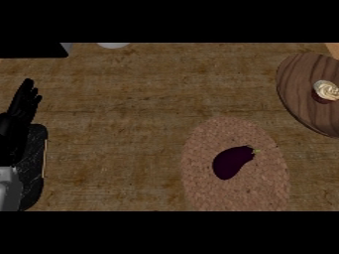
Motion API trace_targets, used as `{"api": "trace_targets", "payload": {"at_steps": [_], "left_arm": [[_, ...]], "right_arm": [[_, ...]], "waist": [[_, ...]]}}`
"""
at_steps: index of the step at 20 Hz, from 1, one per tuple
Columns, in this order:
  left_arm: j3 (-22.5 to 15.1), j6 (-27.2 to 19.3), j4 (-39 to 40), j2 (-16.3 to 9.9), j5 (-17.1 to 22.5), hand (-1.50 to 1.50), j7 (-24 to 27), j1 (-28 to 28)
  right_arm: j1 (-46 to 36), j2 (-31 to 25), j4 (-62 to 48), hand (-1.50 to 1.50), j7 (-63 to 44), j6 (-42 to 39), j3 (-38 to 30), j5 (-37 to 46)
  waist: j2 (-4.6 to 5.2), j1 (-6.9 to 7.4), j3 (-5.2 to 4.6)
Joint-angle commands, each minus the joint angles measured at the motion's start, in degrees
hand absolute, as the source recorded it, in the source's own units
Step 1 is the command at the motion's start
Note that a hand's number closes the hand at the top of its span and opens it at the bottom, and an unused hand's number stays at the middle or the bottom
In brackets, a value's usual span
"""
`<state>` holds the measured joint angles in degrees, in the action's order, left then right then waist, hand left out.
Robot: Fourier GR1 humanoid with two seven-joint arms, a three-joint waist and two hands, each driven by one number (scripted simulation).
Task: Pick the cupcake from the placemat and place it in the bowl
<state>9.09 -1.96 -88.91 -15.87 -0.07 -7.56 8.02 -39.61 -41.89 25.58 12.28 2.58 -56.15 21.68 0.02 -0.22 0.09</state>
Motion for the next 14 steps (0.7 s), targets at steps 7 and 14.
{"api": "trace_targets", "payload": {"at_steps": [7, 14], "left_arm": [[1.3, 1.0, -0.8, -0.4, 0.6, 0.0, -0.1, -1.7], [-1.3, -0.7, -0.5, 2.2, -2.9, 0.0, -0.2, -0.3]], "right_arm": [[17.9, -6.8, 1.3, -1.5, 5.2, -22.7, -7.1, -12.7], [21.8, -6.0, 3.2, -1.5, 8.1, -25.7, -5.8, -19.4]], "waist": [[-0.29, -0.79, -0.09], [0.0, 0.17, -0.06]]}}
